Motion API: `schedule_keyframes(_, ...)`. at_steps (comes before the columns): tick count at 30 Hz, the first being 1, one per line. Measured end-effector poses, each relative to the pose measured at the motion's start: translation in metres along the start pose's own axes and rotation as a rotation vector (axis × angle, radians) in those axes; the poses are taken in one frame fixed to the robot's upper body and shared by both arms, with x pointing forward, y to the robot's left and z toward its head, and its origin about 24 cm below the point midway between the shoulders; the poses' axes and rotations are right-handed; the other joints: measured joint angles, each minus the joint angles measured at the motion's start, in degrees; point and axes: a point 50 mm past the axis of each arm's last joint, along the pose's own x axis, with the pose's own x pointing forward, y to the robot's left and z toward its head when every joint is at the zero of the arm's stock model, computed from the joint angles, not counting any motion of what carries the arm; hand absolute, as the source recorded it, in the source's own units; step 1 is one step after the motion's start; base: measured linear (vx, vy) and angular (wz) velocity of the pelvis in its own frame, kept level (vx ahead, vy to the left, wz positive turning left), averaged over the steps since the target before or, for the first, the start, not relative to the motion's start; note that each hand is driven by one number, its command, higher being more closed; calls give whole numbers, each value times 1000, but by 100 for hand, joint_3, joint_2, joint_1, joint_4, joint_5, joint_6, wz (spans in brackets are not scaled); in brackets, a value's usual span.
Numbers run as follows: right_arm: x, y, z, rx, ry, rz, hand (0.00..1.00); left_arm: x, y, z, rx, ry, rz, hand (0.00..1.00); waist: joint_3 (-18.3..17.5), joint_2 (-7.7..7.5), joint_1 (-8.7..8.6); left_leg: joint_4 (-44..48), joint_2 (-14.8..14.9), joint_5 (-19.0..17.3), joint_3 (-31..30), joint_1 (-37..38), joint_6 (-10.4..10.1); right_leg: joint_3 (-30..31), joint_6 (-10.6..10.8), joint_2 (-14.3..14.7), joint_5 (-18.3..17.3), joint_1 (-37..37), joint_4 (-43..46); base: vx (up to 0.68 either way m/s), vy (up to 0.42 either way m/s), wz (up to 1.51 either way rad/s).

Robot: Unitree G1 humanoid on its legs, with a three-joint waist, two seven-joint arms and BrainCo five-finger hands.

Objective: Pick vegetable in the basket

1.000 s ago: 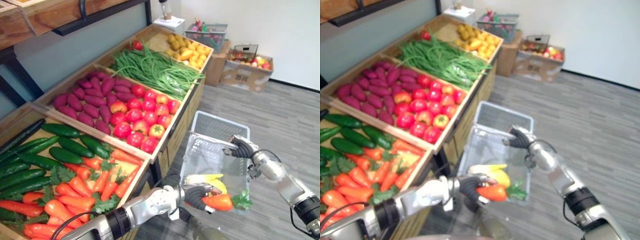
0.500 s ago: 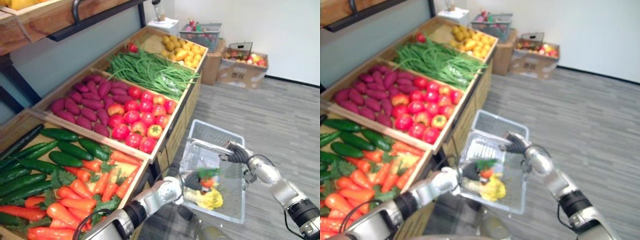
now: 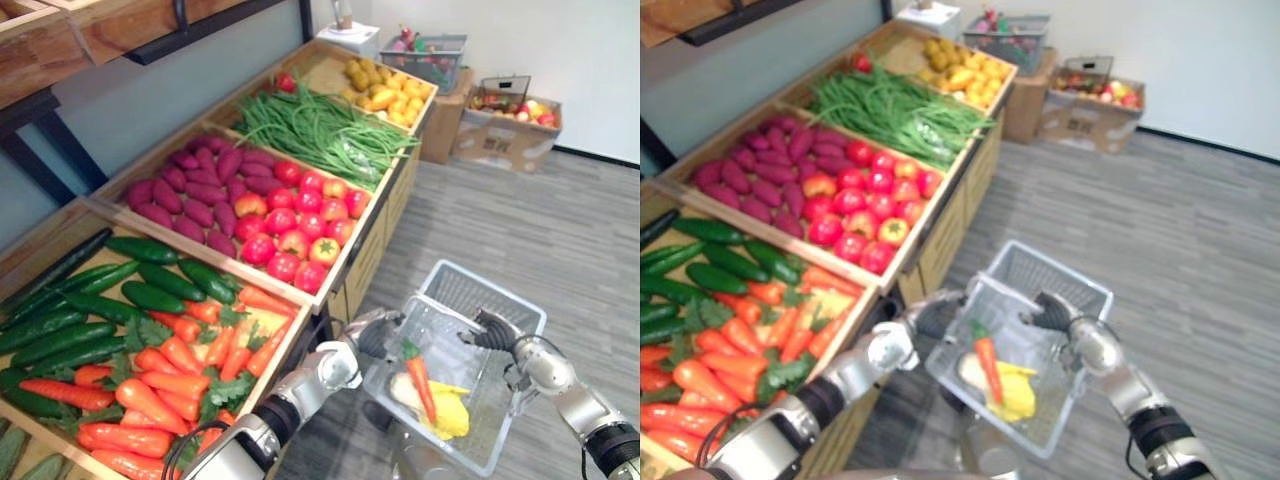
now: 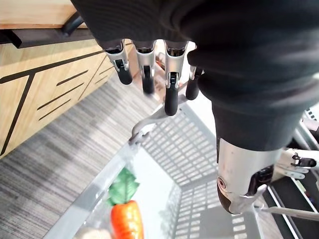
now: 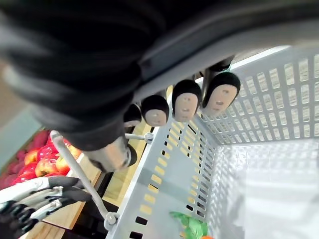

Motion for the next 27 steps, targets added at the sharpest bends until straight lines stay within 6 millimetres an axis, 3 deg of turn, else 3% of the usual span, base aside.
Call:
schedule_keyframes(6,-16,6,-35,70,149,-41,100,-3,34,53,-49,-266,106,0,31,67,199,134,119,-29,-520,-187,58,-440,-25,-172,-28,136,-18,15,-12,43)
schedule_keyframes(8,-28,12,-49,104,209,-64,100,-14,45,74,-40,-392,102,0,15,115,336,198,232,-29,-807,-244,59,-737,-74,-212,-82,272,-5,18,2,59)
schedule_keyframes(13,-52,32,-74,213,339,-133,100,-48,67,95,-21,-564,121,0,-89,175,628,236,353,40,-1512,-581,134,-1456,-184,-370,-214,384,70,10,-3,71)
schedule_keyframes(17,-68,50,-93,340,461,-214,100,-66,76,97,-60,-596,175,0,-244,167,798,207,338,184,-2349,-985,213,-2265,-281,-598,-312,522,80,29,-29,112)
schedule_keyframes(19,-82,63,-109,427,568,-280,100,-77,81,96,-89,-596,241,0,-419,82,942,68,203,330,-2861,-1212,287,-2774,-305,-793,-405,610,82,8,-31,117)
schedule_keyframes(27,-130,109,-145,658,894,-411,100,-117,103,78,-232,-535,497,0,-656,-122,1097,-583,-381,894,-4271,-1659,447,-4087,-418,-1305,-683,882,117,5,-15,95)
